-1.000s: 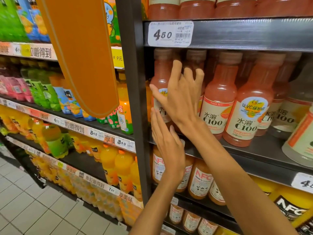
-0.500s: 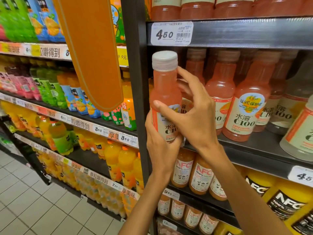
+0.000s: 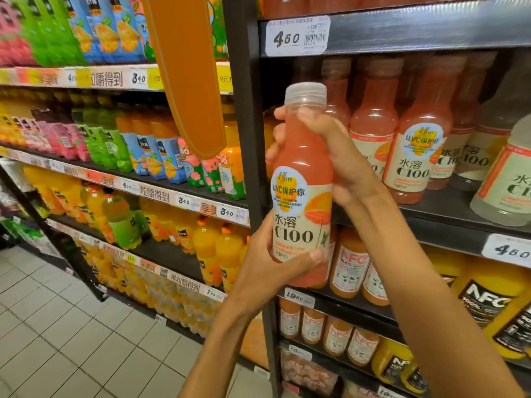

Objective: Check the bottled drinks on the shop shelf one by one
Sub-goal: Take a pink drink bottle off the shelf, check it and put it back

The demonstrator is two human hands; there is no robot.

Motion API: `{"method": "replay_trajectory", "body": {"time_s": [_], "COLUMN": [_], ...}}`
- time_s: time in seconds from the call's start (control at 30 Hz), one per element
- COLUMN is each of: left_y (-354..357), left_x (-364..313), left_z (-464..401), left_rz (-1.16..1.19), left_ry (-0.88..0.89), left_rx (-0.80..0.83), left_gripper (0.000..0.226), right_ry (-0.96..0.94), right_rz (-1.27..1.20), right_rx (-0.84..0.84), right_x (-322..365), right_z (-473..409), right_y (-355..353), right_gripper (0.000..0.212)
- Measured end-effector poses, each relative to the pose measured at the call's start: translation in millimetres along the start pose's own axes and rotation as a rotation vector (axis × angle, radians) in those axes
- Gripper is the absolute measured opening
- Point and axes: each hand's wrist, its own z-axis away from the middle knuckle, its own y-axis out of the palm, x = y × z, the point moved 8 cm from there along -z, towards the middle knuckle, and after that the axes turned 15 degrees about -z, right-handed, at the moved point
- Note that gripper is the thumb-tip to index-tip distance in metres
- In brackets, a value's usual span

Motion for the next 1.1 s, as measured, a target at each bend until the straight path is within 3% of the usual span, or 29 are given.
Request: {"method": "replay_trajectory", "body": {"time_s": [0.17, 0.27, 0.37, 0.43, 0.53, 0.67, 0.73, 0.83, 0.93, 1.0, 1.1], "left_y": [-7, 0, 25, 41, 39, 24, 28, 46, 67, 67, 44], "left_x": [6, 6, -5, -11, 1, 6, 4, 3, -3, 3, 15], "left_z": [7, 10, 12, 14, 14, 9, 6, 7, 14, 17, 17], "left_rz": [0.102, 0.215, 0.558, 0.659, 0.538, 0.268, 0.231, 0.530, 0.753, 0.723, 0.461], "left_ry": [-0.083, -0.163, -0.172, -0.181, -0.197, -0.185, -0.169, -0.223, -0.300, -0.321, -0.337], "left_rx": [-0.074, -0.068, 0.129, 0.252, 0.180, 0.039, -0.015, 0.014, 0.233, 0.231, 0.028], "left_gripper": [0.038, 0.048, 0.063, 0.068, 0.070, 0.051, 0.041, 0.057, 0.071, 0.072, 0.068], "right_ry": [-0.105, -0.068, 0.077, 0.154, 0.115, -0.047, -0.028, 0.110, 0.218, 0.228, 0.154], "right_rz": [0.096, 0.114, -0.097, -0.286, -0.244, 0.135, 0.200, 0.060, -0.296, -0.346, -0.099], "right_rx": [-0.148, -0.171, -0.109, -0.037, 0.008, -0.159, -0.199, -0.129, -0.062, -0.009, -0.059], "right_x": [-2, -3, -7, -10, -2, 16, 15, 4, -9, -12, -5], "right_z": [10, 12, 12, 13, 12, 14, 13, 11, 11, 11, 12], "right_y": [-10, -15, -14, -7, -5, -27, -34, -33, -24, -20, -29], "right_gripper": [0.014, 0.022, 0.038, 0.042, 0.031, 0.021, 0.023, 0.026, 0.030, 0.025, 0.016]}}
